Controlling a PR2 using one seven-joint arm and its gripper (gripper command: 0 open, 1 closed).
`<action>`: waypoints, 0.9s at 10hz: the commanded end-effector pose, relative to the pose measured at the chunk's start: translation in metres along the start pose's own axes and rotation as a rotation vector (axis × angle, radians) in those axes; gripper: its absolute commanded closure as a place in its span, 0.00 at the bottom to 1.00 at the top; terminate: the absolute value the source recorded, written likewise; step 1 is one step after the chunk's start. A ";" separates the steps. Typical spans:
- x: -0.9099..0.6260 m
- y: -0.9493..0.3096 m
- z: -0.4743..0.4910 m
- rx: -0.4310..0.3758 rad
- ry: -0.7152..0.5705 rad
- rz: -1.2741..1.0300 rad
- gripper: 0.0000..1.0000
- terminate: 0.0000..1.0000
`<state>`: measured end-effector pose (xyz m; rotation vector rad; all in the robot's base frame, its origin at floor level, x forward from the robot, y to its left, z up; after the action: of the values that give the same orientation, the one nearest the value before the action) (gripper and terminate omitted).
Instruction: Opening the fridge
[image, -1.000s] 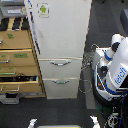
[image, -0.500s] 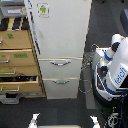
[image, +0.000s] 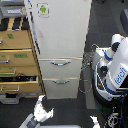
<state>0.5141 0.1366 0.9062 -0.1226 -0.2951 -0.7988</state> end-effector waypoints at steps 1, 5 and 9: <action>0.125 0.077 0.045 0.066 -0.061 0.016 0.00 0.00; 0.160 0.152 0.064 0.101 -0.013 0.227 0.00 0.00; 0.177 0.208 0.085 0.095 0.038 0.396 0.00 0.00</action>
<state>0.6955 0.1387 1.0055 -0.0673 -0.3606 -0.6257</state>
